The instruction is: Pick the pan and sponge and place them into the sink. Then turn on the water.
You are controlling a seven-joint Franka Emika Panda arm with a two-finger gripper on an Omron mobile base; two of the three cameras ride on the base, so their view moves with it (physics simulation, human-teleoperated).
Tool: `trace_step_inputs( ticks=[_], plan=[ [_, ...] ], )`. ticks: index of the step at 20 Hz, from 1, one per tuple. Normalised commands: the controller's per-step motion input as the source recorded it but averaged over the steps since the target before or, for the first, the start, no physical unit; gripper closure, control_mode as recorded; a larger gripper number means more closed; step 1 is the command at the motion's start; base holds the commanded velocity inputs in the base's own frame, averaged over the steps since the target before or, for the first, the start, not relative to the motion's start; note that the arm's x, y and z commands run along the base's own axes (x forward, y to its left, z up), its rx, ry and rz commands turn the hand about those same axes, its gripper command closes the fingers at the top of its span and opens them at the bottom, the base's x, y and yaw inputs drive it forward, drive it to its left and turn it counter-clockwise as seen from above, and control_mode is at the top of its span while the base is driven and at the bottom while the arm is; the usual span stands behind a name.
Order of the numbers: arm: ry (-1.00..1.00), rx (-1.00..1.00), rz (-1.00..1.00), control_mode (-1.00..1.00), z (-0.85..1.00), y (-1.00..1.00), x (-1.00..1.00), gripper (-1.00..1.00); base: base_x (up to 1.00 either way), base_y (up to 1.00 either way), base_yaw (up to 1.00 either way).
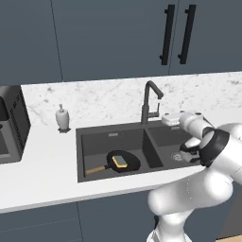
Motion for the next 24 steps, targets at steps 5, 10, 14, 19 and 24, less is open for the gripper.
trace_step_inputs(
  ticks=[5, 10, 14, 19, 24],
  plan=[
    [0.00, 0.00, 0.00, -1.00, 0.00, -0.18, 0.21, -1.00, 0.00, 0.00, 0.00],
    [0.00, 0.00, 0.00, -1.00, -0.08, -0.10, 0.14, -1.00, 0.00, 0.00, 0.00],
    [-0.03, 0.00, 0.00, -1.00, -0.23, -0.18, 0.04, -1.00, 0.00, 0.00, 0.00],
    [-0.02, 0.00, 0.00, -1.00, -0.31, -0.12, 0.01, -1.00, 0.00, 0.00, 0.00],
    [-0.01, 0.00, 0.00, -1.00, -0.24, -0.04, 0.01, -1.00, 0.00, 0.00, 0.00]
  ],
)
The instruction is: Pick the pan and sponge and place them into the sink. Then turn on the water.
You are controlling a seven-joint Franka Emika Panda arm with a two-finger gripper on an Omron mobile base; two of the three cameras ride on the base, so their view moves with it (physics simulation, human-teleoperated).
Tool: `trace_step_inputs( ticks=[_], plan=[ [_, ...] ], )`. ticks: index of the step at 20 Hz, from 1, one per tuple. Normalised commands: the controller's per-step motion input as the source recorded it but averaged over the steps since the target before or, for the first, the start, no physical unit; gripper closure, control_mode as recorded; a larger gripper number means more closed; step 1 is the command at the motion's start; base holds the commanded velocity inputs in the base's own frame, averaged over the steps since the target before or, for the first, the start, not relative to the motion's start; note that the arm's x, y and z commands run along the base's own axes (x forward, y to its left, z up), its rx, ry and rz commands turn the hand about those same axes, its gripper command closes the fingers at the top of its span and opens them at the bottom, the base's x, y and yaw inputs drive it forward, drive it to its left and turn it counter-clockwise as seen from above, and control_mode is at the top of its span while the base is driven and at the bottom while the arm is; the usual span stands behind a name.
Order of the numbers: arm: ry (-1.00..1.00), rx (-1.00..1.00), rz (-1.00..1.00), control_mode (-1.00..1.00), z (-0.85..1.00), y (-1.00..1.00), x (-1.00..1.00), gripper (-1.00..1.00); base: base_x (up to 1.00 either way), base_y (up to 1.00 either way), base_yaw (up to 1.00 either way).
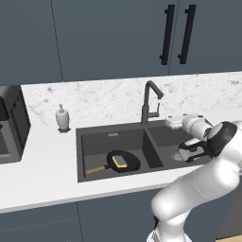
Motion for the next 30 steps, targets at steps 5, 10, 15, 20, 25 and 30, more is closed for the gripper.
trace_step_inputs(
  ticks=[5, 10, 15, 20, 25, 30],
  plan=[
    [-0.01, 0.00, 0.00, -1.00, -0.12, 0.00, 0.14, -1.00, 0.00, 0.00, 0.00],
    [-0.04, 0.00, 0.00, -1.00, -0.02, 0.00, 0.22, -1.00, 0.00, 0.00, 0.00],
    [-0.03, 0.00, 0.00, -1.00, -0.09, 0.00, 0.23, -1.00, 0.00, 0.00, 0.00],
    [-0.01, 0.00, 0.00, -1.00, -0.10, 0.02, 0.25, -1.00, 0.00, 0.00, 0.00],
    [0.00, 0.00, 0.00, -1.00, -0.11, 0.11, 0.24, -1.00, 0.00, 0.00, 0.00],
    [0.00, 0.00, 0.00, -1.00, -0.16, 0.14, 0.19, -1.00, 0.00, 0.00, 0.00]
  ],
)
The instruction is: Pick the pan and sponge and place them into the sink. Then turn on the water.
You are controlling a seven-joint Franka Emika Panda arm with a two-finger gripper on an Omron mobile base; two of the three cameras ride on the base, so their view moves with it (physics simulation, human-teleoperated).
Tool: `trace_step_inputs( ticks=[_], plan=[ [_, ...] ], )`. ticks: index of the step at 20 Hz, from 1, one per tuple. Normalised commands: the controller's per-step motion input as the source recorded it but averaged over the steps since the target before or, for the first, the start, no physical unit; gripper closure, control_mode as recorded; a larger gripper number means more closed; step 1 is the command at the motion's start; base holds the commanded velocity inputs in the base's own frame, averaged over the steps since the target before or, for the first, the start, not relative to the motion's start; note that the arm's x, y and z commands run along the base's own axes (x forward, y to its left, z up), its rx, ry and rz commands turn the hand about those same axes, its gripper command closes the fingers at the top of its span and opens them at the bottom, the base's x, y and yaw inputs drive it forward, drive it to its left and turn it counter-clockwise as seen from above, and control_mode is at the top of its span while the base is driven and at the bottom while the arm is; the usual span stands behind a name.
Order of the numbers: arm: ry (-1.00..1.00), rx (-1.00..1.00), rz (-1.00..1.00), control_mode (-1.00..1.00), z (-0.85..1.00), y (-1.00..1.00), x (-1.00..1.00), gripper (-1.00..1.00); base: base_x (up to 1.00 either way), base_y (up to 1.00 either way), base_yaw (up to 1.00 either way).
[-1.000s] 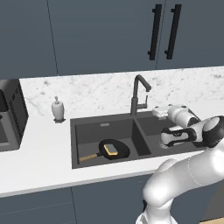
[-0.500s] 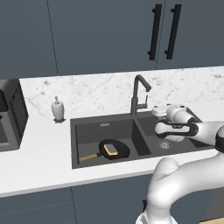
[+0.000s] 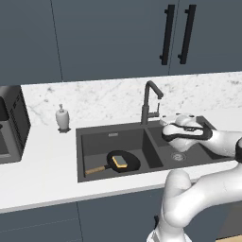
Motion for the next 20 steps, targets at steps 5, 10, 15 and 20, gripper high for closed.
trace_step_inputs(
  ticks=[5, 10, 15, 20],
  plan=[
    [0.00, 0.00, 0.00, -1.00, -0.18, 0.10, 0.20, -1.00, 0.00, 0.00, 0.00],
    [-0.01, 0.00, 0.00, -1.00, -0.07, 0.01, 0.12, -1.00, 0.00, 0.00, 0.00],
    [-0.02, 0.00, 0.00, -1.00, -0.03, 0.00, 0.10, -1.00, 0.00, 0.00, 0.00],
    [-0.03, 0.00, 0.00, -1.00, -0.03, 0.00, 0.07, -1.00, 0.00, 0.00, 0.00]
  ],
)
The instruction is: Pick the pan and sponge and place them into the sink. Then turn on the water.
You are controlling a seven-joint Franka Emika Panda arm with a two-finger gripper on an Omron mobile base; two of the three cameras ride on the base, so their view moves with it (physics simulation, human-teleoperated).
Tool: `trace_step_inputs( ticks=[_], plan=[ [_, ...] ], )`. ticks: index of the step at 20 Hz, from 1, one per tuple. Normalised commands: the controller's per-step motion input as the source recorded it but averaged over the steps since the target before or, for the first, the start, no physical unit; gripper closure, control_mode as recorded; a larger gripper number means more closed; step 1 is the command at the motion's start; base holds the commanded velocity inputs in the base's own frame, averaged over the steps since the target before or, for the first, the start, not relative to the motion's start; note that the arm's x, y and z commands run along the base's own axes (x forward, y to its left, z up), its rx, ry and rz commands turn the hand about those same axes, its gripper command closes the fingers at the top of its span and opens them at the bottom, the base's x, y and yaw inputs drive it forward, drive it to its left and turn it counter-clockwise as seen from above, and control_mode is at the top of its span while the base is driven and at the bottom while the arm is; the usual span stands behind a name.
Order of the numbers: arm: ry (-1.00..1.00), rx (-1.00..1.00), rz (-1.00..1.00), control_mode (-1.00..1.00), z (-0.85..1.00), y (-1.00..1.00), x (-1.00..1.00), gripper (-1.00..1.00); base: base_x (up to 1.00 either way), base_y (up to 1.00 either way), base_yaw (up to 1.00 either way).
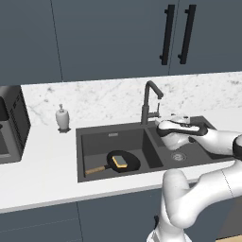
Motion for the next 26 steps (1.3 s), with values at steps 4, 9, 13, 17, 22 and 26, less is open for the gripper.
trace_step_inputs(
  ticks=[4, 9, 13, 17, 22, 26],
  plan=[
    [-0.02, 0.01, 0.00, -1.00, 0.00, 0.00, 0.06, -1.00, 0.00, 0.00, 0.00],
    [-0.02, 0.02, 0.00, -1.00, -0.01, -0.02, 0.02, -1.00, 0.00, 0.00, 0.00],
    [-0.02, 0.02, 0.00, -1.00, -0.02, -0.04, 0.00, -1.00, 0.00, 0.00, 0.00],
    [0.00, 0.03, 0.00, -1.00, -0.02, -0.09, 0.00, -1.00, 0.00, 0.00, 0.00],
    [0.00, 0.02, 0.00, -1.00, -0.04, -0.07, 0.10, -1.00, 0.00, 0.00, 0.00],
    [0.00, 0.02, 0.00, -1.00, -0.10, -0.08, 0.25, -1.00, 0.00, 0.00, 0.00]
  ],
)
